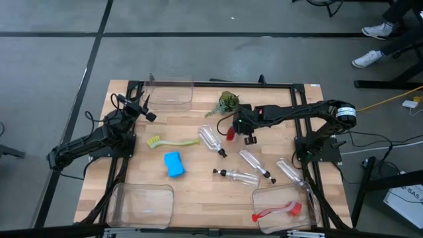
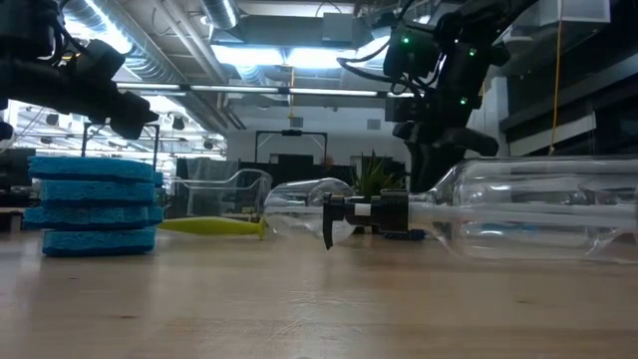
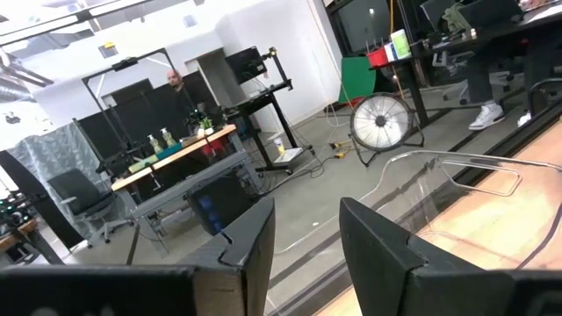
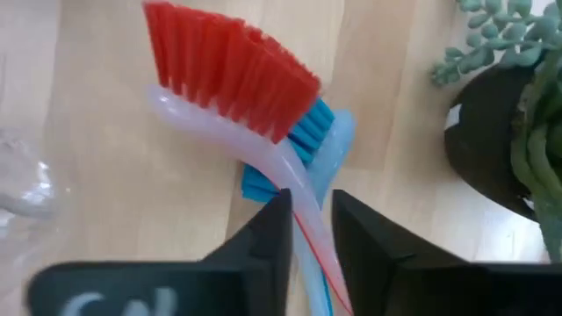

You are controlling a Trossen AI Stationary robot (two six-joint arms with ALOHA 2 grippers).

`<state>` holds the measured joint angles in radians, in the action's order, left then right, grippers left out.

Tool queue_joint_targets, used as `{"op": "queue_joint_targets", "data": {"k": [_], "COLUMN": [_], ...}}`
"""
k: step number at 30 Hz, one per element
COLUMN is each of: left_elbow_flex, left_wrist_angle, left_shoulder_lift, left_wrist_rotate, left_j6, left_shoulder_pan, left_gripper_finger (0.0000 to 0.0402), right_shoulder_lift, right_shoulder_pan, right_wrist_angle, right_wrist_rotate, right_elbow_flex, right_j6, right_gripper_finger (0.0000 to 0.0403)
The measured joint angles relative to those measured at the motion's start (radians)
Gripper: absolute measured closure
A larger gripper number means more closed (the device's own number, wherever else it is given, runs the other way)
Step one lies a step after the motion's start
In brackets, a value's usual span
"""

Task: Pick & Place Kitchen Sink Supplies
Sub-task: Put the red dish brush into the bottom right transparent bin

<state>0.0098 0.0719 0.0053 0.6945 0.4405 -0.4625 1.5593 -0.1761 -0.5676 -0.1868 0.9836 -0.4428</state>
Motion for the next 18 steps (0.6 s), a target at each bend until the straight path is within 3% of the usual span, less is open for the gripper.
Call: {"op": "queue_joint_targets", "data": {"k": [10, 18], "left_elbow_flex": [0.000, 0.000], "left_wrist_angle": [0.000, 0.000], "left_shoulder_lift": [0.000, 0.000], "left_wrist_rotate": [0.000, 0.000], "left_j6": [0.000, 0.000], "left_shoulder_pan": [0.000, 0.000], "left_gripper_finger": [0.0276, 0.0276], "right_shoulder_lift": [0.004, 0.004], "right_shoulder_pan": [0.000, 0.001], "right_wrist_angle": [0.003, 0.092], "right_wrist_rotate": [0.038, 0.085], "right_elbow_flex": [0.000, -0.037], "right_j6": [-0.003, -0.003], "right_gripper_finger": [0.0200, 0.0190]}}
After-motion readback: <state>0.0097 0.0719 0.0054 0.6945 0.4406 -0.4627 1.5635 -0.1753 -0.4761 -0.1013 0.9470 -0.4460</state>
